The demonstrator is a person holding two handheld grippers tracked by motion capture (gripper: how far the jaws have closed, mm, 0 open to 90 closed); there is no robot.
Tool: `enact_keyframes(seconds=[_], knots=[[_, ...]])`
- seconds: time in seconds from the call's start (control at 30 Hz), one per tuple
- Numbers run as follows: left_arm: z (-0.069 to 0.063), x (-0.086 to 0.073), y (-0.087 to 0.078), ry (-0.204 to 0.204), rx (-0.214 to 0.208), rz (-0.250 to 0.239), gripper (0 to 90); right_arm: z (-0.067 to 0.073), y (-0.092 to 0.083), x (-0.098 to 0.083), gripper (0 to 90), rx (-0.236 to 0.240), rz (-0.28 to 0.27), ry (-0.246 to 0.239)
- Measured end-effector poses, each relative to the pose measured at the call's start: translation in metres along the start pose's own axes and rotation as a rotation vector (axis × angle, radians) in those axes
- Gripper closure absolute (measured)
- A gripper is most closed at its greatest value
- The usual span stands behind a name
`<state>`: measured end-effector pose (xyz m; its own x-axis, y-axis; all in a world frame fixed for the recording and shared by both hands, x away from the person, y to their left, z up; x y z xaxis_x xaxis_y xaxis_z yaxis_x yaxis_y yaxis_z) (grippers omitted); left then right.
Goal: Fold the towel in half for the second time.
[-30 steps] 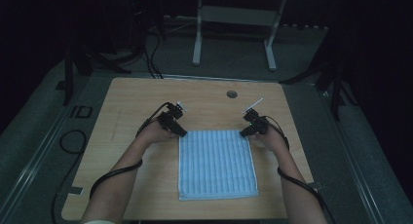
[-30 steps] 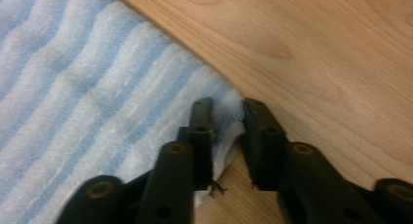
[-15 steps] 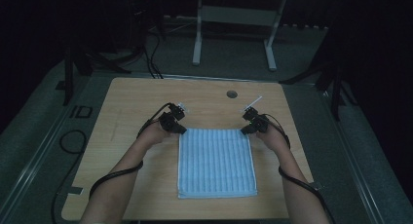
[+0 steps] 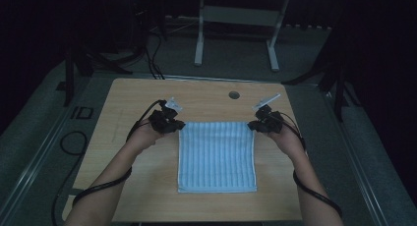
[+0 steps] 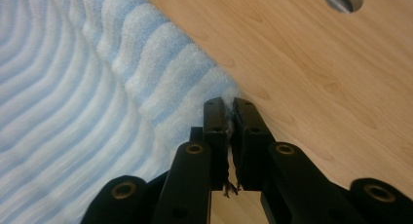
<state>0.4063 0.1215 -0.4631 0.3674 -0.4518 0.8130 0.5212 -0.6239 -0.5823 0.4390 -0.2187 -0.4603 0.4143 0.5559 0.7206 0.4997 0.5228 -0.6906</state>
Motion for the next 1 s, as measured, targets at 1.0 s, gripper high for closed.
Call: enact_keyframes(seconds=[1.0], knots=[[-0.129,-0.078,-0.058,0.138,-0.133,0.016,86.8,0.108,-0.075,-0.092,86.6,0.094,-0.074,-0.093]])
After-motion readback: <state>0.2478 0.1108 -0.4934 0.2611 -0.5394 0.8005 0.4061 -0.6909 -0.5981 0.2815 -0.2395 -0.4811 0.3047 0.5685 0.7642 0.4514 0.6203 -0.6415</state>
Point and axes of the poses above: each handheld gripper's, and its own axes: y roughly forward along the jaws, x roughly out of its top, z roughly to its left, the point moved 2 cm from there along y, roughly forward along the jaws, and after that the axes turned 13 degrees about -z, right-handed, at the moved point
